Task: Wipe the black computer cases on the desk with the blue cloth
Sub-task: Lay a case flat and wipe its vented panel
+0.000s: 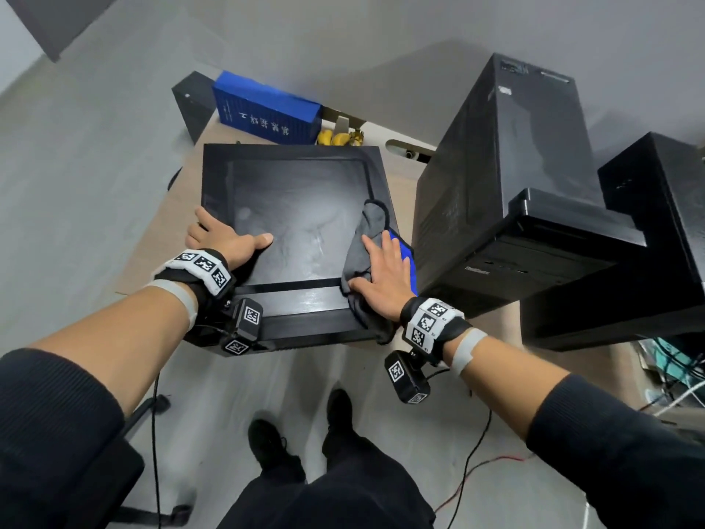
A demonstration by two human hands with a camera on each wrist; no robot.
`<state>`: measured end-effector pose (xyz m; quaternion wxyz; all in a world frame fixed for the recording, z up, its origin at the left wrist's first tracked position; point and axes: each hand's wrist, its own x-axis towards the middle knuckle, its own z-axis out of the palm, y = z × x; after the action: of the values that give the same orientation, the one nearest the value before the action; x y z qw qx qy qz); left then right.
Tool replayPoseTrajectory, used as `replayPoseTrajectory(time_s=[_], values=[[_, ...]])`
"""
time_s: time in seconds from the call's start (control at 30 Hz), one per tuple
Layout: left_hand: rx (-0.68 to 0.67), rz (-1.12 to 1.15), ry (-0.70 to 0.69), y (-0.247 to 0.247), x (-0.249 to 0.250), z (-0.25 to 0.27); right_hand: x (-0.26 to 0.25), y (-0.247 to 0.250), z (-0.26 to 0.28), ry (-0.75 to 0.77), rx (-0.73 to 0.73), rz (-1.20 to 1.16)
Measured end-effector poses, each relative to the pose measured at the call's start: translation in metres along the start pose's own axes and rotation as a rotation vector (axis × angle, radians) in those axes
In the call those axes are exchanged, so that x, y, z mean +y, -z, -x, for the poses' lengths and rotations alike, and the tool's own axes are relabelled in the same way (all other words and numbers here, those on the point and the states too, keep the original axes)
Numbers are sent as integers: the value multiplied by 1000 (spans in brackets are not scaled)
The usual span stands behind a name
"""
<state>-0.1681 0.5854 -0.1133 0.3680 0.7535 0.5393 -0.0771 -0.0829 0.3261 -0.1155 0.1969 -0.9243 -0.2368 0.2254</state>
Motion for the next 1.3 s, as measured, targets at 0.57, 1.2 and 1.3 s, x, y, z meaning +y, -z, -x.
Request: replayPoseTrajectory(time_s=[0.57,1.2,1.3], values=[[84,-12,3,-13,2,-4,-85,-10,-62,283,-235,192],[-28,57,66,-1,2,-15,11,12,-21,158,-91,197],[-24,144,101,3,9,-23,13,10,-9,131,-89,212]])
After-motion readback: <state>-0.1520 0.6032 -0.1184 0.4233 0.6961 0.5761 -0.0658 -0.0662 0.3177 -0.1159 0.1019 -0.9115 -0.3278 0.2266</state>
